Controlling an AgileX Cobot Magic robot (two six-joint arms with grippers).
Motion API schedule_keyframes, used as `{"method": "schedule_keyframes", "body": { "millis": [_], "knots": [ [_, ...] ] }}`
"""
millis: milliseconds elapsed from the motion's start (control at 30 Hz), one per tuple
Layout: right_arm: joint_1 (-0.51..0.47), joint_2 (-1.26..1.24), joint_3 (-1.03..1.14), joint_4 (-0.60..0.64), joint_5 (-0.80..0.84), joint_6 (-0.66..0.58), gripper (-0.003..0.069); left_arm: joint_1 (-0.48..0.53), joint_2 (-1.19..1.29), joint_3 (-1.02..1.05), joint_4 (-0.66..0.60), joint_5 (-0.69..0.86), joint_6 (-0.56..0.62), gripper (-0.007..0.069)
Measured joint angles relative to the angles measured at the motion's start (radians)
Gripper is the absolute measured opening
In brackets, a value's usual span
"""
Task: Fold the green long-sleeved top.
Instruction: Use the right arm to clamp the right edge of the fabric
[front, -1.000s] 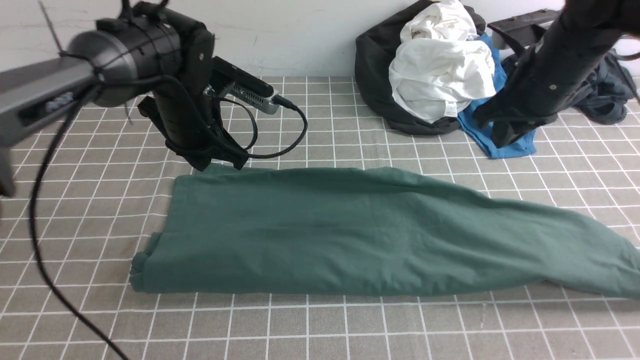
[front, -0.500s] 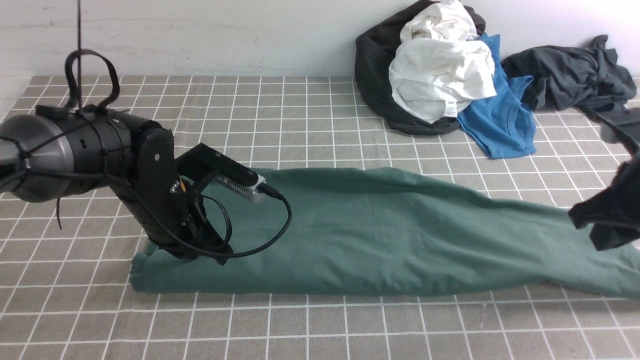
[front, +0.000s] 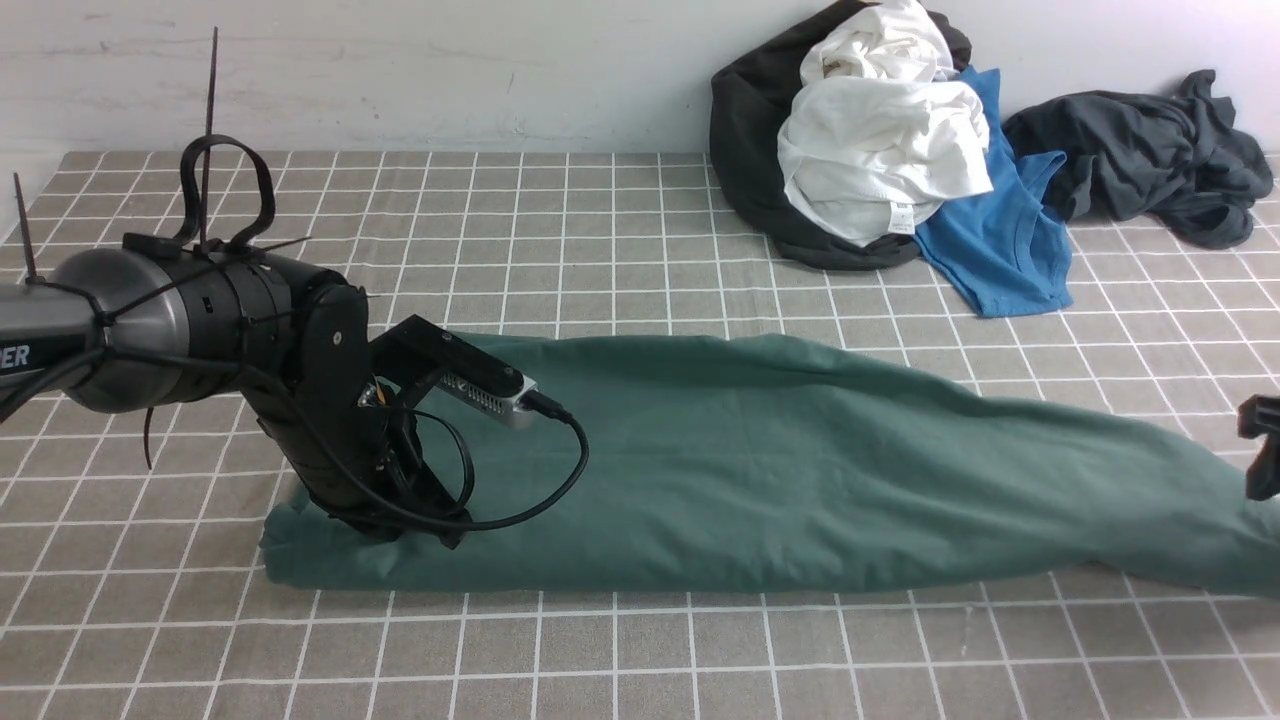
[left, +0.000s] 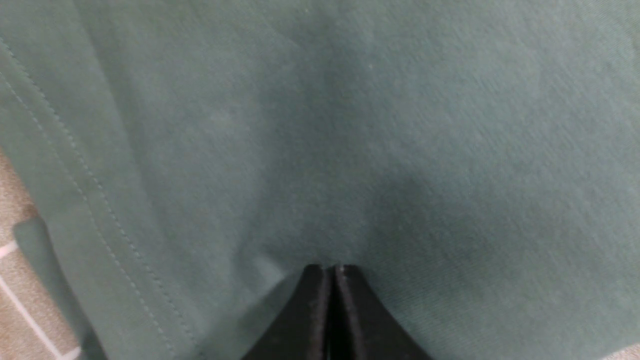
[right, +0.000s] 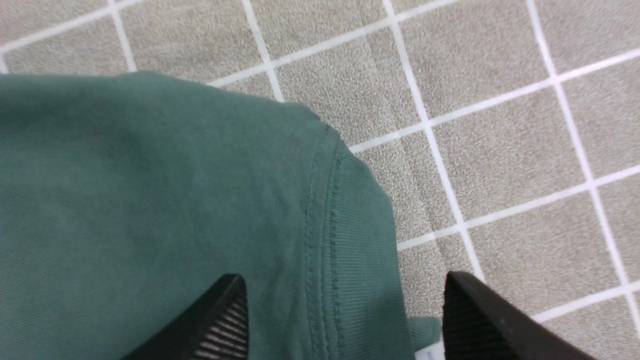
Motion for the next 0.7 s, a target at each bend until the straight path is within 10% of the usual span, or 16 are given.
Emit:
{"method": "schedule_keyframes", "body": {
  "millis": [367, 533, 700],
  "knots": [
    [0.000, 0.113, 0.000, 0.057, -0.018, -0.021, 0.0518, 0.000, 0.000, 0.000, 0.000, 0.000, 0.000, -0.0007],
    [0.015, 0.113, -0.006, 0.077, -0.017, -0.082, 0.0365, 0.000, 0.000, 0.000, 0.000, 0.000, 0.000, -0.0007],
    [0.024, 0.113, -0.087, -0.002, 0.049, -0.117, 0.0060, 0.000, 0.000, 0.000, 0.000, 0.019, -0.001, -0.0007]
  ]
}}
